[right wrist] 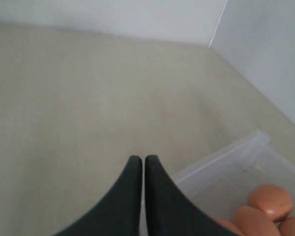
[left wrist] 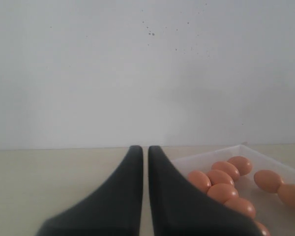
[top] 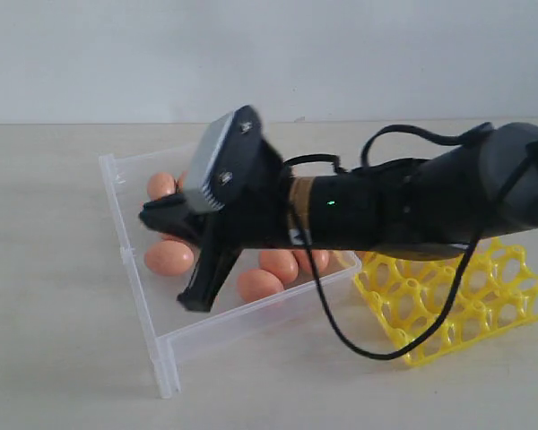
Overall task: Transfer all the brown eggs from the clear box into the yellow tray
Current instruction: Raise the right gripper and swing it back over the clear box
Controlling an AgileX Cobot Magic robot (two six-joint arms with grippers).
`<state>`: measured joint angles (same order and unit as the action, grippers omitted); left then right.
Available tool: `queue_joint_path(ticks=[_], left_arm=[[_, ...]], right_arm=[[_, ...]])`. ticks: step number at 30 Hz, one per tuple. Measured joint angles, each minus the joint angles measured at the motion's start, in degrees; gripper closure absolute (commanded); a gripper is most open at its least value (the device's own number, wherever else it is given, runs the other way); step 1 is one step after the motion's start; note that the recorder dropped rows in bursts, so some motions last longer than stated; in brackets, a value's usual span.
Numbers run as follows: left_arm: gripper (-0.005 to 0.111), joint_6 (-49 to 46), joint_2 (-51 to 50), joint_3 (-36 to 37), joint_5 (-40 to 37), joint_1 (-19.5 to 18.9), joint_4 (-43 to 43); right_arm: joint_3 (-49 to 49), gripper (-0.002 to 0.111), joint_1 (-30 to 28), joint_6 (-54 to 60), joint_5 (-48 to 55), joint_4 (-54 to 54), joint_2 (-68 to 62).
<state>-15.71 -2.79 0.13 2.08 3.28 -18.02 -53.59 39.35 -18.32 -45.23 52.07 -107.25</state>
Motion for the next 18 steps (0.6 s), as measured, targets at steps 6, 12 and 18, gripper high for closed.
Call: queue_joint_path(ticks=[6,12,18], left_arm=[[0.103,0.0,0.0,0.0,0.0,0.0,0.0],[0.103,0.0,0.0,0.0,0.0,0.0,0.0],[0.103,0.0,0.0,0.0,0.0,0.0,0.0]], right_arm=[[-6.4,0.108,11.2,5.4,21.5,-2.4,0.0],[-16.8,0.108,17.2,0.1,44.8,-13.7,0.0],[-26.7,0.108,17.7,-2.0,70.7,-21.8,0.0]])
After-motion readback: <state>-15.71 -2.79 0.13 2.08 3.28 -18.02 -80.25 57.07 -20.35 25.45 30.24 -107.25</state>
